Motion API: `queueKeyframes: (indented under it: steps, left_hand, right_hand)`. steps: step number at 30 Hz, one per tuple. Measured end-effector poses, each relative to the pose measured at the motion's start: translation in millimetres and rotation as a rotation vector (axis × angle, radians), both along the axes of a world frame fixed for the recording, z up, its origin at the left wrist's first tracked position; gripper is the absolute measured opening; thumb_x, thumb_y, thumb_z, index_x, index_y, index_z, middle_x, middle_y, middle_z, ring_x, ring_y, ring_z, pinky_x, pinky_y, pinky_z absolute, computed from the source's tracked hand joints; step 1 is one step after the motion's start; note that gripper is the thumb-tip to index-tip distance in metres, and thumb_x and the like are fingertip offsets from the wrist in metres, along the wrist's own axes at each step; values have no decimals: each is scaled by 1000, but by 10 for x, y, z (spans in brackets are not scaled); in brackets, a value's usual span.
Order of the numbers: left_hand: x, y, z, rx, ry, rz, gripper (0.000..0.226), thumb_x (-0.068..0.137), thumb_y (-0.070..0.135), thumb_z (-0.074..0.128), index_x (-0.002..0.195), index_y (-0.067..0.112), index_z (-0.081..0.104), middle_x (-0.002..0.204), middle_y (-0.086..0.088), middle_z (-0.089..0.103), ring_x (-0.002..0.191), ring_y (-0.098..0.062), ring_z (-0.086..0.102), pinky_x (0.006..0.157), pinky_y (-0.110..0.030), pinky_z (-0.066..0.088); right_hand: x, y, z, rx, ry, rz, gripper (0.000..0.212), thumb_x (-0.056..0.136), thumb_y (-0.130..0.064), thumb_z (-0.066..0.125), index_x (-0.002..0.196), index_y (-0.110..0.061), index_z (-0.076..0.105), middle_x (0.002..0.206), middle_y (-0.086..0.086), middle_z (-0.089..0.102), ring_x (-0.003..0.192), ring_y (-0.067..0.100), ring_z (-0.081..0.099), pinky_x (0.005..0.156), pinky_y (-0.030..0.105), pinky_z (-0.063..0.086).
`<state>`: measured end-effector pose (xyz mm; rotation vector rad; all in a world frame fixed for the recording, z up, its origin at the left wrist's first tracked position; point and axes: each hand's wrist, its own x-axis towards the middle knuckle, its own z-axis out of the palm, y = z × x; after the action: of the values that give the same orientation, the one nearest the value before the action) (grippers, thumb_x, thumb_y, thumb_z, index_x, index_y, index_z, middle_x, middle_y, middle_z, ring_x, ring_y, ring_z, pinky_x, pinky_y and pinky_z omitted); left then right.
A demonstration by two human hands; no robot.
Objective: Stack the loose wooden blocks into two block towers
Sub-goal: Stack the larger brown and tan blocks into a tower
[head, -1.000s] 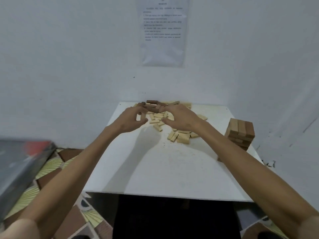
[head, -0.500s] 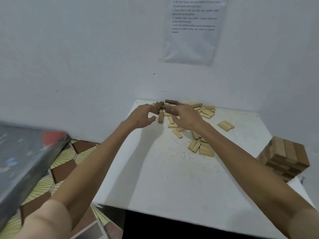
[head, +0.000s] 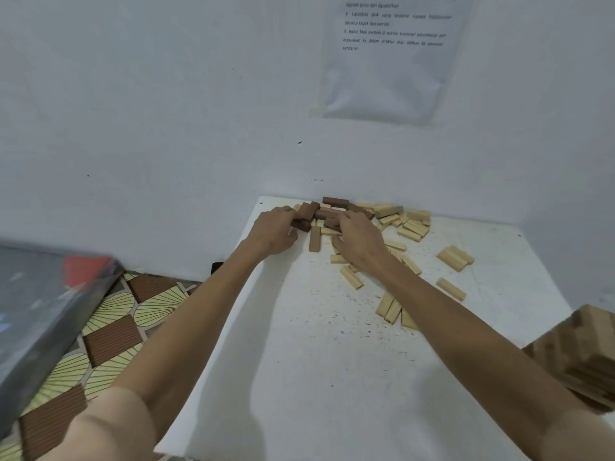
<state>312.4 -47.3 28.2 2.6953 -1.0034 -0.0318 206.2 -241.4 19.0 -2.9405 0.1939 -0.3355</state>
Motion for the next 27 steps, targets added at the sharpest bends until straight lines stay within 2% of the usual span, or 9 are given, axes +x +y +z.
queueKeyframes:
  steps: [8, 10, 12, 14, 17, 20, 23, 25, 27]
  left_hand:
    - [73, 34, -85, 49, -170, -49, 53, 90, 5, 54, 140, 24, 59, 130, -5, 63, 120, -29, 55, 101, -41, 40]
    - [87, 42, -91, 45, -195, -51, 53, 92, 6, 52, 140, 28, 60, 126, -6, 64, 115, -31, 58, 98, -43, 41]
    - [87, 57, -117, -9, -189, -48, 48, 95, 10, 53, 137, 30, 63, 121, -7, 65, 109, -32, 59, 87, -40, 42]
    - [77, 83, -148, -45, -187, -42, 39, 98, 15, 55, 132, 27, 67, 117, -7, 62, 106, -31, 57, 77, -35, 38]
    - [74, 130, -187, -74, -205, -47, 30, 98, 17, 58, 126, 20, 70, 115, -7, 62, 105, -29, 55, 74, -32, 35]
    - [62, 181, -200, -118, -180, -51, 22, 98, 18, 62, 118, 17, 71, 113, -6, 62, 102, -28, 56, 71, -34, 39]
    - [44, 221, -220, -165, -100, -41, 21, 99, 19, 60, 118, 19, 69, 109, -2, 62, 100, -23, 55, 74, -35, 46]
    - [19, 230, -230, -191, -56, -31, 23, 99, 19, 59, 120, 20, 68, 106, -2, 61, 99, -21, 54, 77, -36, 47]
    - [-12, 238, -238, -221, -25, -22, 24, 97, 16, 60, 118, 20, 70, 102, -4, 62, 95, -22, 54, 79, -38, 49]
  right_hand:
    - [68, 3, -125, 134, -111, -69, 15, 96, -9, 60, 110, -7, 65, 111, 11, 65, 102, 28, 59, 74, 43, 54]
    - [63, 55, -123, 254, -166, -94, 11, 94, -13, 65, 105, -9, 65, 104, 10, 65, 92, 26, 61, 70, 43, 55]
    - [57, 134, -118, 360, -214, -88, 8, 92, -14, 68, 99, -12, 65, 96, 8, 65, 85, 25, 62, 67, 41, 56]
    - [63, 222, -116, 392, -232, -55, 5, 91, -12, 69, 94, -11, 66, 89, 7, 65, 81, 24, 62, 65, 39, 55]
    - [72, 364, -115, 408, -247, -29, 3, 93, -10, 66, 90, -10, 64, 89, 5, 65, 82, 22, 61, 66, 39, 54]
    - [103, 463, -163, 374, -217, -66, 11, 97, -22, 64, 97, -12, 60, 98, 7, 62, 88, 22, 58, 65, 35, 45]
    - [121, 536, -176, 339, -170, -97, 38, 91, -40, 74, 109, -11, 58, 97, 7, 62, 87, 24, 57, 63, 33, 43]
    - [137, 561, -198, 269, -141, -115, 40, 90, -34, 76, 115, -9, 56, 92, 9, 66, 85, 27, 60, 60, 34, 44]
    - [129, 574, -196, 236, -156, -132, 32, 93, -23, 71, 117, -9, 56, 86, 10, 67, 82, 30, 63, 58, 34, 43]
